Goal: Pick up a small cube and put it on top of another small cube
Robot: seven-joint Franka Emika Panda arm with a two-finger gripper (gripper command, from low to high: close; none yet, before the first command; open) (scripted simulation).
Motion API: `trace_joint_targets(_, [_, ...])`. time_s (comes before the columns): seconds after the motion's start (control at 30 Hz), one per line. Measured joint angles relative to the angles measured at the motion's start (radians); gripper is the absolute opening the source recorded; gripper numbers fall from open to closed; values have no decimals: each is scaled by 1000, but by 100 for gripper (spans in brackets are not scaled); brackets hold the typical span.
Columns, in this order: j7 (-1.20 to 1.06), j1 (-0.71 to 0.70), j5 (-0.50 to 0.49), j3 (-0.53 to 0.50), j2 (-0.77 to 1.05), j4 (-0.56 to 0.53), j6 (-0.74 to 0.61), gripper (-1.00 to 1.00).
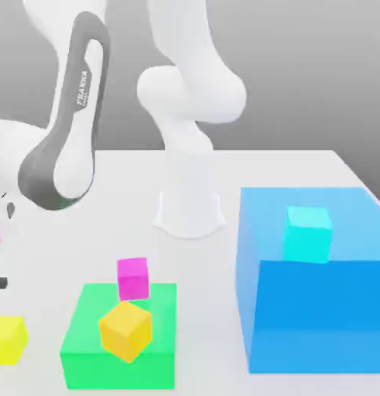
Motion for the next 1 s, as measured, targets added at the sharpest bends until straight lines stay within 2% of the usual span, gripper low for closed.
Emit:
trace_joint_targets(0.07, [-7, -12, 12, 13, 73, 13, 57, 0])
trace_joint_targets(0.1, [-9, -14, 16, 16, 92, 17, 73, -100])
trace_joint_targets(0.3, [-9, -16, 16, 18, 102, 19, 83, -100])
trace_joint_targets(0.5, [29, 5, -15, 4, -71, -15, -56, -100])
trace_joint_targets(0.67, [227, 115, -29, 73, -254, -46, -197, -100])
trace_joint_targets(0.83, [453, 283, -55, 149, -419, -78, -336, -100])
trace_joint_targets(0.9, [500, 290, -69, 150, -414, -94, -318, -100])
trace_joint_targets(1.0, [518, 287, -79, 149, -338, -121, -217, -100])
